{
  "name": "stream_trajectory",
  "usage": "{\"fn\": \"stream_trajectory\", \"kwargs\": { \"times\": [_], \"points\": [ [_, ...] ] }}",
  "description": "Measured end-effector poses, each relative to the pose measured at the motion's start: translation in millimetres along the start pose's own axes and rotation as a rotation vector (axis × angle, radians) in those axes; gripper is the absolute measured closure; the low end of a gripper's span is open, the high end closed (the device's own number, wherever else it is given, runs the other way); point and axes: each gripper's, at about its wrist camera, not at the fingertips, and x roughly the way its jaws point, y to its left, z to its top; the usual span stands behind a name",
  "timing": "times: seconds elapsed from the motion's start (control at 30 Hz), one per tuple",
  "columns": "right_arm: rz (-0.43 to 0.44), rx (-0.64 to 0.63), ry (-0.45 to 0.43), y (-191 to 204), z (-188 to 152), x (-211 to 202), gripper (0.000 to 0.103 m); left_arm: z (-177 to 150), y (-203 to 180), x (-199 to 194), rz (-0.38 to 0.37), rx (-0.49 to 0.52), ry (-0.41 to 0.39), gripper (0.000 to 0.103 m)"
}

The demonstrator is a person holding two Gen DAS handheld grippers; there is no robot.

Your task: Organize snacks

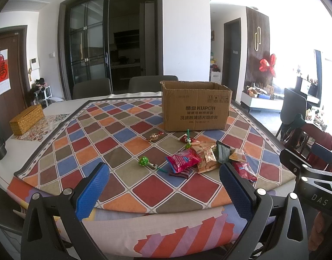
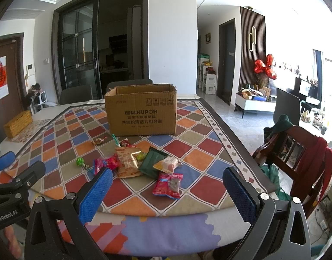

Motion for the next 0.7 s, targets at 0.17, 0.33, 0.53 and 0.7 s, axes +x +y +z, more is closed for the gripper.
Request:
{"fn": "stream_trajectory", "kwargs": {
  "times": [0.17, 0.33, 0.53, 0.7],
  "points": [
    [0.000, -0.001, -0.001, 0.0, 0.0, -0.2, 0.000, 0.3, 0.1, -0.3, -0.001, 0.000, 0.000, 0.000],
    [0.000, -0.001, -0.002, -0.1, 0.0, -0.5, 0.000, -0.3, 0.4, -0.4, 0.000, 0.000, 0.000, 0.000],
    [0.000, -0.001, -0.003, 0.3, -0.1, -0.3, 0.000, -0.6, 0.6, -0.6, 0.000, 0.000, -0.001, 0.000],
    [0.000, -0.001, -0.003, 0.6, -0.7, 0.6, 0.000, -1.0, 0.8, -0.8, -0.001, -0.001, 0.000, 0.000]
  ]
}}
